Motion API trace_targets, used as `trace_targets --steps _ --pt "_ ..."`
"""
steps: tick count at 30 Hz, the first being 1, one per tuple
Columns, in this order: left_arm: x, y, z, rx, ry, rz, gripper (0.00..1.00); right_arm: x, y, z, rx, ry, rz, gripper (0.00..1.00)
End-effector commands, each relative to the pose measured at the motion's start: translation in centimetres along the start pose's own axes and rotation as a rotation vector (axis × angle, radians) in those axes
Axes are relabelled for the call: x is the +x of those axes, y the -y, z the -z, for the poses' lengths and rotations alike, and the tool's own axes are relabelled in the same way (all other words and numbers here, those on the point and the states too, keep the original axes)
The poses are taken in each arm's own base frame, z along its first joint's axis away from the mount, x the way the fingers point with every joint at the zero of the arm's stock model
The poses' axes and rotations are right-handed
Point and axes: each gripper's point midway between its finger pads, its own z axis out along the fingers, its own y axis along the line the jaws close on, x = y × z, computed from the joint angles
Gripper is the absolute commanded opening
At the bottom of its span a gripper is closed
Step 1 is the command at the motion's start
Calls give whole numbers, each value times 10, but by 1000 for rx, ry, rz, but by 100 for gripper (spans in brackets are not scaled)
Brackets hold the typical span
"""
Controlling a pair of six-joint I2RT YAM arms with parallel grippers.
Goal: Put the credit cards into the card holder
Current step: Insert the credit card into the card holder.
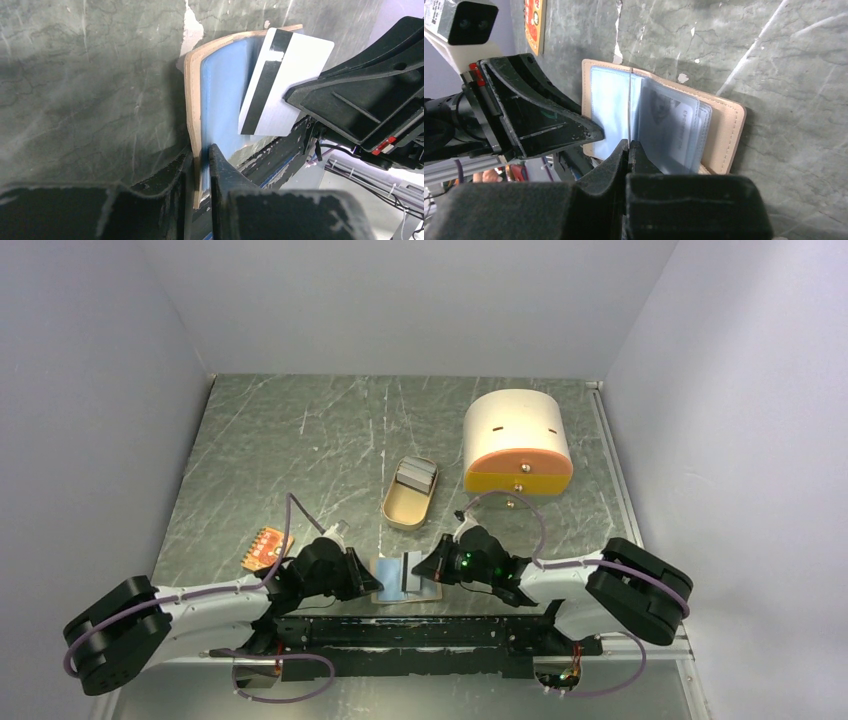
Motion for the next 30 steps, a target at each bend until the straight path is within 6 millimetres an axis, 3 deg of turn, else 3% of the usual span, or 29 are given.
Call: trace_targets --steps 1,24,30 --pt "1 9 -1 30 -23 -19 20 4 -6 -1 -46 -11 -31 0" --pt "-1 10 3 17 -14 -27 19 15 8 8 -13 -34 -123 0" --pt "-3 10 6 32 6 -14 20 22 -2 6 -83 -68 -143 0"
